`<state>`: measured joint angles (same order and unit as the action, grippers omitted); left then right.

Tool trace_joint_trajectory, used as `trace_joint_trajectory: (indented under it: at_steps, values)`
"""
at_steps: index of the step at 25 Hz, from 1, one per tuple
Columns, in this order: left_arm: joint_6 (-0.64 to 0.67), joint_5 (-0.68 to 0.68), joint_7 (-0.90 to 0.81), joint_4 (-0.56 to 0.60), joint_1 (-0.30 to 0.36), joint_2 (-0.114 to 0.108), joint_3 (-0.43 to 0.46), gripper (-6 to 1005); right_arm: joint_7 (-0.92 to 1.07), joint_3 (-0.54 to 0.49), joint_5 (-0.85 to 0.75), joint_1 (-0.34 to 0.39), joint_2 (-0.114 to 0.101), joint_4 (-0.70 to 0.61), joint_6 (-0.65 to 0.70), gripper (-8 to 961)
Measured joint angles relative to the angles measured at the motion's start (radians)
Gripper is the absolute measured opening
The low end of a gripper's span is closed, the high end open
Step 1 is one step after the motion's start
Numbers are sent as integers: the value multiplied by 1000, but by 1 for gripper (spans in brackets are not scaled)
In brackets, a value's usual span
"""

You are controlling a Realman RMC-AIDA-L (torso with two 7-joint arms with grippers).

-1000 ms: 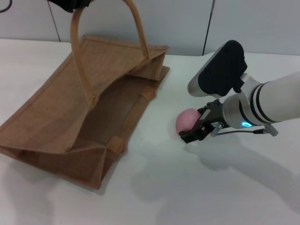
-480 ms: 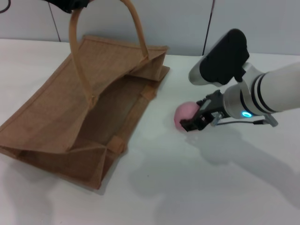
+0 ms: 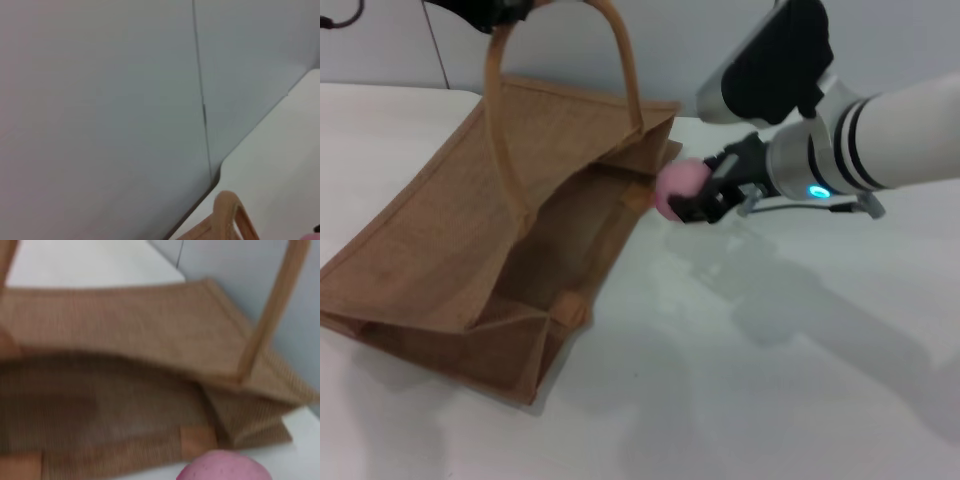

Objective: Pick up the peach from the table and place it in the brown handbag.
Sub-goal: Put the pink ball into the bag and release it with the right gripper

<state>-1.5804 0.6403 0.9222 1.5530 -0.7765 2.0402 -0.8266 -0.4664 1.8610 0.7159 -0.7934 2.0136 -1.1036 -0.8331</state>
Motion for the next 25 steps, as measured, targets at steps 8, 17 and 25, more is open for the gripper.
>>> trace_joint_trajectory:
  at_steps: [8, 17, 25]
  values:
    - [-2, 4, -8, 30, 2, 0, -23, 89, -2, 5, 5, -2, 5, -60, 1, 621]
    - [-3, 8, -8, 60, 22, -3, -29, 89, -2, 10, 5, -12, 4, -77, -5, 570]
    - [-15, 7, -1, 85, 41, -5, -30, 88, 0, 27, 8, -6, 7, -105, -24, 566]
